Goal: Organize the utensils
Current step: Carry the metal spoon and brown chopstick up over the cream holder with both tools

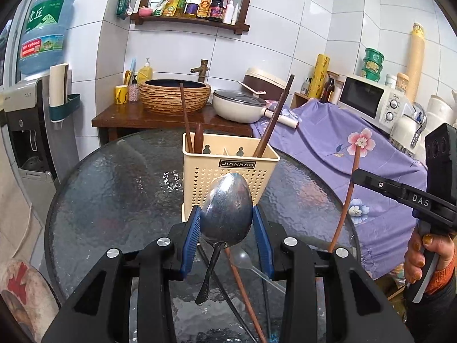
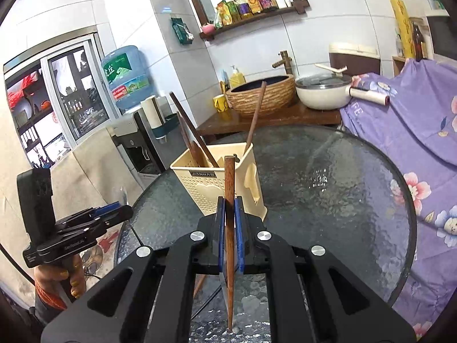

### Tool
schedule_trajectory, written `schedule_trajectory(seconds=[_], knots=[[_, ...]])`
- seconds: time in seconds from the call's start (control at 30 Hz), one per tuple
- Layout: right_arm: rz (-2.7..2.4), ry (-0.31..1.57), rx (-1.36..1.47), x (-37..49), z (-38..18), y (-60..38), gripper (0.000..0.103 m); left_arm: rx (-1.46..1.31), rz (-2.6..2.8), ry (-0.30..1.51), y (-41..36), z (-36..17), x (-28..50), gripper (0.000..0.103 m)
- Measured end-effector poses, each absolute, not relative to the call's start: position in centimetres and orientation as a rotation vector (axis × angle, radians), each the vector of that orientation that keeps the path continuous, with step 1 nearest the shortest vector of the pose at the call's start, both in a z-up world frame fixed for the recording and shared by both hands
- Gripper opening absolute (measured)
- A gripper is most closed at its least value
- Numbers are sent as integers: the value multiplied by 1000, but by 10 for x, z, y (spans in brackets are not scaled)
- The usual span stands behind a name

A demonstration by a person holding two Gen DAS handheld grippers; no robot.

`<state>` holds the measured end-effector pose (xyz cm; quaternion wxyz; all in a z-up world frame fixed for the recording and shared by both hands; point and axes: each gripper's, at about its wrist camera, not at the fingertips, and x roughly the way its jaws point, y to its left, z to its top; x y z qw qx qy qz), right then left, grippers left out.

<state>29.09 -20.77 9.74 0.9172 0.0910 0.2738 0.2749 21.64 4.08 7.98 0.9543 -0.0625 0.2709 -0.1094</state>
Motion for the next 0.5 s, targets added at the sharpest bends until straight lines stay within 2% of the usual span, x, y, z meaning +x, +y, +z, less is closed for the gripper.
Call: schedule_trajectory(seconds=[0.3,0.5], knots=[[581,540,168,287,115,-203,7,-168,-244,545,44,87,222,36],[603,524,171,291,133,-203,7,-173,-256,494,45,111,230,36]])
